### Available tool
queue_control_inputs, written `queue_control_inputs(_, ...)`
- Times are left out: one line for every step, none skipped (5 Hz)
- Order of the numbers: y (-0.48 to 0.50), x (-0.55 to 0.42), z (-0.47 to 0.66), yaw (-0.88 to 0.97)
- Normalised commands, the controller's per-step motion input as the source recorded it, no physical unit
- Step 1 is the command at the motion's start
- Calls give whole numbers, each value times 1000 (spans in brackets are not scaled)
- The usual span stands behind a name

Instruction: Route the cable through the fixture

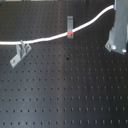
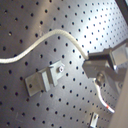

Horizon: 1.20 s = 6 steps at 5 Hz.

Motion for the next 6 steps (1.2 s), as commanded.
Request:
queue_control_inputs(-140, 293, 292, 494)
queue_control_inputs(-275, 275, 400, 249)
queue_control_inputs(-276, 65, 550, 123)
queue_control_inputs(-2, -180, 277, 37)
queue_control_inputs(120, -262, -53, 0)
queue_control_inputs(85, -128, -329, -100)
